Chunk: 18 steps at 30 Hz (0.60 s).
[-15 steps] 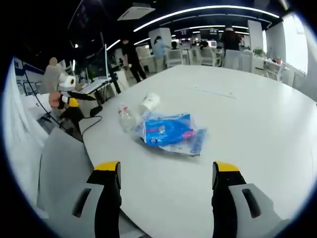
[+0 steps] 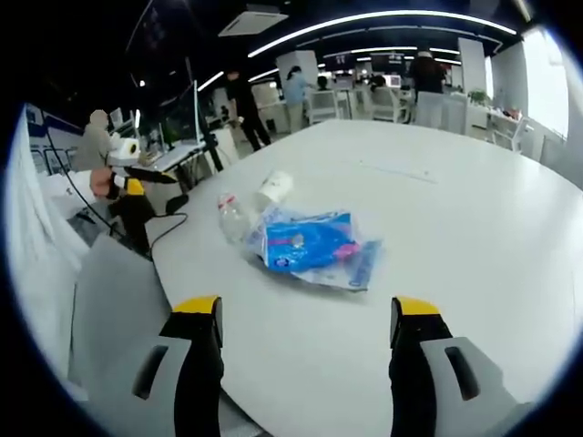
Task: Arrange the tabletop items into an orderly group along one side of the table until the central work area is clear of visible clutter.
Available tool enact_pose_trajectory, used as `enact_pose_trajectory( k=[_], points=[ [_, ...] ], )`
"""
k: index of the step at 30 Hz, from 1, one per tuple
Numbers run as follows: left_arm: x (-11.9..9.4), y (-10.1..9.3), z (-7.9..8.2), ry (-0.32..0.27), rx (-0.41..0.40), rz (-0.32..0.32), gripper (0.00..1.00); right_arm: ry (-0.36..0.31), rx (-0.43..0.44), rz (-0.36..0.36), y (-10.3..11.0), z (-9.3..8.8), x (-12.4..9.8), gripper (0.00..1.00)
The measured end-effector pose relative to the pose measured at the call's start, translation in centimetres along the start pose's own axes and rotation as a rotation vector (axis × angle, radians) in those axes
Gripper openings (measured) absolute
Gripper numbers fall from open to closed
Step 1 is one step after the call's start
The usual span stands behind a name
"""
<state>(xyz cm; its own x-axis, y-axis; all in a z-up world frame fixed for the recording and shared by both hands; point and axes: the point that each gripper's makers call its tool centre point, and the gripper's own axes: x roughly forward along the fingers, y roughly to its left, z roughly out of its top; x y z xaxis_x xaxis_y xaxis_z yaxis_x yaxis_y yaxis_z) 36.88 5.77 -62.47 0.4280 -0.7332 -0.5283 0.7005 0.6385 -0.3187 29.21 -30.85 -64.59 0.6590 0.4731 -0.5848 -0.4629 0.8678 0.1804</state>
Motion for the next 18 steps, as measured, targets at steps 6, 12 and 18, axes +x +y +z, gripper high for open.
enact_pose_trajectory(
  k=[6, 12, 18],
  points=[
    [0.02, -0.04, -0.03, -0.001, -0.002, -0.001, 0.96, 0.002, 0.000, 0.005, 0.10, -0.12, 0.14, 0.74],
    [0.04, 0.07, -0.14, 0.002, -0.003, 0.001, 0.96, 0.004, 0.003, 0.006, 0.07, -0.28, 0.22, 0.74],
    [0.27, 0.04, -0.19, 0.006, -0.006, -0.001, 0.95, 0.005, 0.009, 0.007, -0.01, -0.45, 0.28, 0.73]
  ],
)
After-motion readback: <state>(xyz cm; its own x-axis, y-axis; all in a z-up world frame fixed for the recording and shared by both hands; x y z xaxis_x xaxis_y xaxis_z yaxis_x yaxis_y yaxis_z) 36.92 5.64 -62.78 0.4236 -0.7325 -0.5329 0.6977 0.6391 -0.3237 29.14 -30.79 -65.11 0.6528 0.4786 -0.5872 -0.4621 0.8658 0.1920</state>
